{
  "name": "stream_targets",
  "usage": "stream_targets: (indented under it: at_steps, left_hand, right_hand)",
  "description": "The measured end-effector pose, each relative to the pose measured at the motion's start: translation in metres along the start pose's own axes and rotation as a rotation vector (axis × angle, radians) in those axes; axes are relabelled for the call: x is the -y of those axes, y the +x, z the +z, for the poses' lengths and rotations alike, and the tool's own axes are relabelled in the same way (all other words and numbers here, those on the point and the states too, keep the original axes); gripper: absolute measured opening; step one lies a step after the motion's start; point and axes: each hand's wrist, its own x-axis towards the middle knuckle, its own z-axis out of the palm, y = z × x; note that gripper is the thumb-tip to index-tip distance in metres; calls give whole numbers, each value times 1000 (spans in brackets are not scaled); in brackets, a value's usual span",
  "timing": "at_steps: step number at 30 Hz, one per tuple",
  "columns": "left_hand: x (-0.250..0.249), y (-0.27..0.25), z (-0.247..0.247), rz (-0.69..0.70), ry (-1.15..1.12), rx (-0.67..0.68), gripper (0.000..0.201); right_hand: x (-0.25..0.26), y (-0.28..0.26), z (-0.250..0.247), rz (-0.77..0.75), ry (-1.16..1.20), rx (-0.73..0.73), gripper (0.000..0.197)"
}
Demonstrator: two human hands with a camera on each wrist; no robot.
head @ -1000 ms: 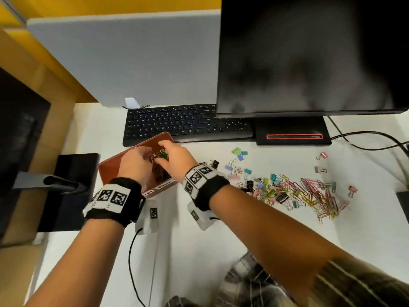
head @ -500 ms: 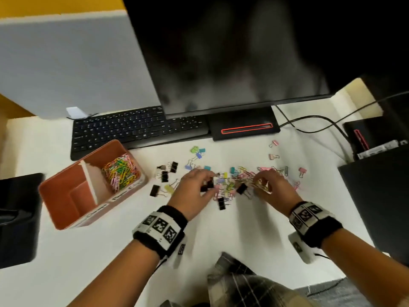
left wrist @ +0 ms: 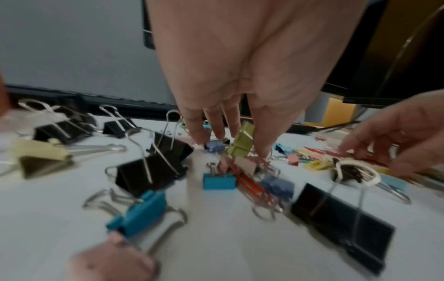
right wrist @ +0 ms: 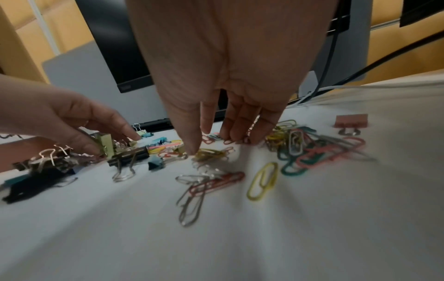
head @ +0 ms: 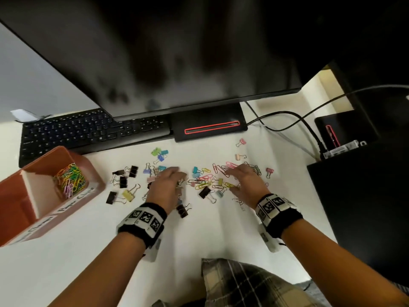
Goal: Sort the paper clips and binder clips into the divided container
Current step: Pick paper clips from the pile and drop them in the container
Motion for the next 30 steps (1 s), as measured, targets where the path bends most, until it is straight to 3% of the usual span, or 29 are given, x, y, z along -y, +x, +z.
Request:
stream_targets:
  at_steps: [5,12,19,25,30]
  left_hand:
    - [-2,-4,-9,0,19,-150,37]
    - [-39,6,13,-6,224,-52,24]
    - [-37,13,21,-93,200,-99,19]
    - [-37,16,16,-123,215,-49,22]
    - [-39,19,11,-144,208,19,14]
  right_hand:
    - [17,12,-6,-173,17,-45,42]
    - [60,44,5,-149,-78,115,53]
    - [50,45,14,-119,-19,186,34]
    - [41,39,8,-173,-94,236,21]
    - [24,27,-11,-159,109,52,14]
